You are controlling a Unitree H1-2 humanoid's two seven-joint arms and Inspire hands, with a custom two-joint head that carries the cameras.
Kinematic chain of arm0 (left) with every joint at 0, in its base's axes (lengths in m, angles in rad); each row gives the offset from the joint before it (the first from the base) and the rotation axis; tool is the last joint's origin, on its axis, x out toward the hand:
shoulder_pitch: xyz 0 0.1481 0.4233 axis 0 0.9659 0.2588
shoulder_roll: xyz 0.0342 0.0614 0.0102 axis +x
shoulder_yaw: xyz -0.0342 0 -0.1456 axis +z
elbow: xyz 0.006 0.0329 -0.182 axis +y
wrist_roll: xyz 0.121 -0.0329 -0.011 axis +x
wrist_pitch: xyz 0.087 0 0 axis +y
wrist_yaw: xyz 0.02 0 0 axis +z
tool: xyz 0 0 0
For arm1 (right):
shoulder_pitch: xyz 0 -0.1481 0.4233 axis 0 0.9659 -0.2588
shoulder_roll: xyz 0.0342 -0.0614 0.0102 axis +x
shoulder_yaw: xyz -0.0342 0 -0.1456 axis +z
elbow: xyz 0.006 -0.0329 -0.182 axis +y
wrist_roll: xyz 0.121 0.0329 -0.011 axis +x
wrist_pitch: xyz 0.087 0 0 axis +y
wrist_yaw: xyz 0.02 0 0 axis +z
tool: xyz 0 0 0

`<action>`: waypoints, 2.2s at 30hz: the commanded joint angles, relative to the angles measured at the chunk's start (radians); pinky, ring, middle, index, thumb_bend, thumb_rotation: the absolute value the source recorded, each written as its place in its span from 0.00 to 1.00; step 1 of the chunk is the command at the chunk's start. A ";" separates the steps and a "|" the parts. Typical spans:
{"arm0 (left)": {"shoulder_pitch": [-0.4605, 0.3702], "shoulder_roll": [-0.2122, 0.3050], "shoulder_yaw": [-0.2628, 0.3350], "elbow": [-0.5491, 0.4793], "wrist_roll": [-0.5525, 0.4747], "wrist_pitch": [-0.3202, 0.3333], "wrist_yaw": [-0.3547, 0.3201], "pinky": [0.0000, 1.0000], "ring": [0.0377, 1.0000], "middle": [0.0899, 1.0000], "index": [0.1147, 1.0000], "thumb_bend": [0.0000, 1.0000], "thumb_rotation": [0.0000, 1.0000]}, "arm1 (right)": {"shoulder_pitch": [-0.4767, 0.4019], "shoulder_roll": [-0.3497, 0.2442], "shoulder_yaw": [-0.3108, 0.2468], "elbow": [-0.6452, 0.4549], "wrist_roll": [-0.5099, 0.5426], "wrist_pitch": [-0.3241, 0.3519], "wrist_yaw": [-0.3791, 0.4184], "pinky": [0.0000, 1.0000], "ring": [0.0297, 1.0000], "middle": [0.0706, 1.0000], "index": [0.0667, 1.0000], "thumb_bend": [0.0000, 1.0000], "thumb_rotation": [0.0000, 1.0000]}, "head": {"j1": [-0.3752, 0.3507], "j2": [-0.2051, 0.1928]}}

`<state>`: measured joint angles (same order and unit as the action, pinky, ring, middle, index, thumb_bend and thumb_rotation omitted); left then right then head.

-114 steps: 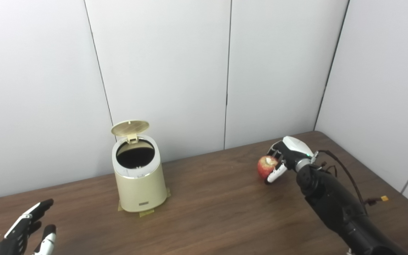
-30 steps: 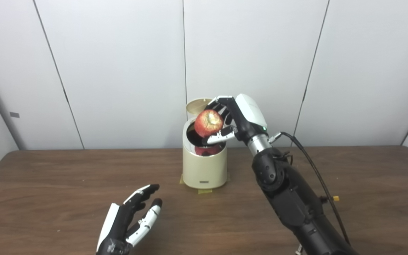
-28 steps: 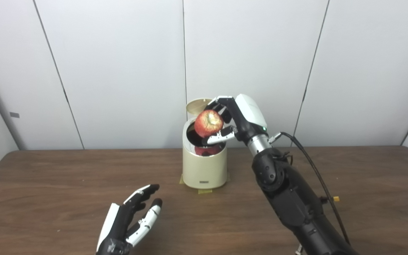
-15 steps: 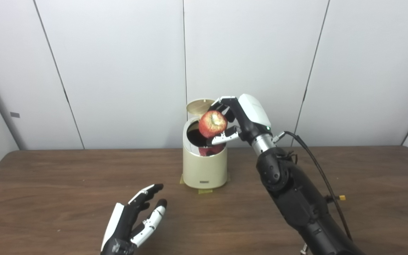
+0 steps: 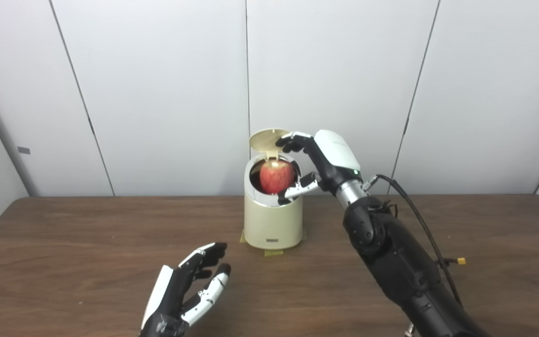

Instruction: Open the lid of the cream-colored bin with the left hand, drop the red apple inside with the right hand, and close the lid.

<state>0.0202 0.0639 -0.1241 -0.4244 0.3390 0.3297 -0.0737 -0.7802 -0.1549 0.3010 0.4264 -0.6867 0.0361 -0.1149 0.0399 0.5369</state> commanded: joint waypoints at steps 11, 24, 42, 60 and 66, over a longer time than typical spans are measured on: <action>-0.033 0.001 -0.015 -0.026 0.024 -0.037 0.010 0.84 0.86 0.83 0.78 0.40 0.46 | -0.057 -0.009 -0.003 -0.041 -0.010 0.008 -0.004 0.65 0.72 0.72 0.69 0.89 0.14 | 0.002 0.002; -0.033 -0.001 -0.010 -0.031 0.019 -0.029 0.008 0.85 0.87 0.83 0.79 0.42 0.47 | 0.001 0.033 -0.135 -0.106 0.146 -0.060 -0.089 0.34 0.41 0.46 0.45 0.50 0.00 | 0.000 0.005; -0.038 0.008 0.067 -0.018 -0.077 0.012 -0.009 0.81 0.84 0.83 0.80 0.40 0.46 | 0.271 0.075 -0.338 -0.510 0.406 0.325 0.070 0.47 0.50 0.46 0.46 0.52 0.00 | -0.028 0.008; -0.094 0.066 0.180 0.071 -0.274 -0.004 -0.027 1.00 0.94 0.91 0.95 0.35 0.57 | 0.623 0.227 -0.423 -0.718 0.811 0.307 0.117 0.97 1.00 0.99 0.98 0.49 1.00 | -0.015 0.013; -0.235 0.093 0.190 0.124 -0.291 0.027 -0.017 0.94 0.93 0.93 0.96 0.27 0.62 | 0.666 0.224 -0.413 -0.670 0.800 0.188 0.105 0.98 1.00 0.98 1.00 0.54 0.94 | -0.004 -0.008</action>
<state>-0.1454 0.1532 0.0580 -0.2957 0.0638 0.3727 -0.0947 -0.0937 0.0680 -0.1157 -0.2297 0.1145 0.2999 -0.0080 0.0337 0.5293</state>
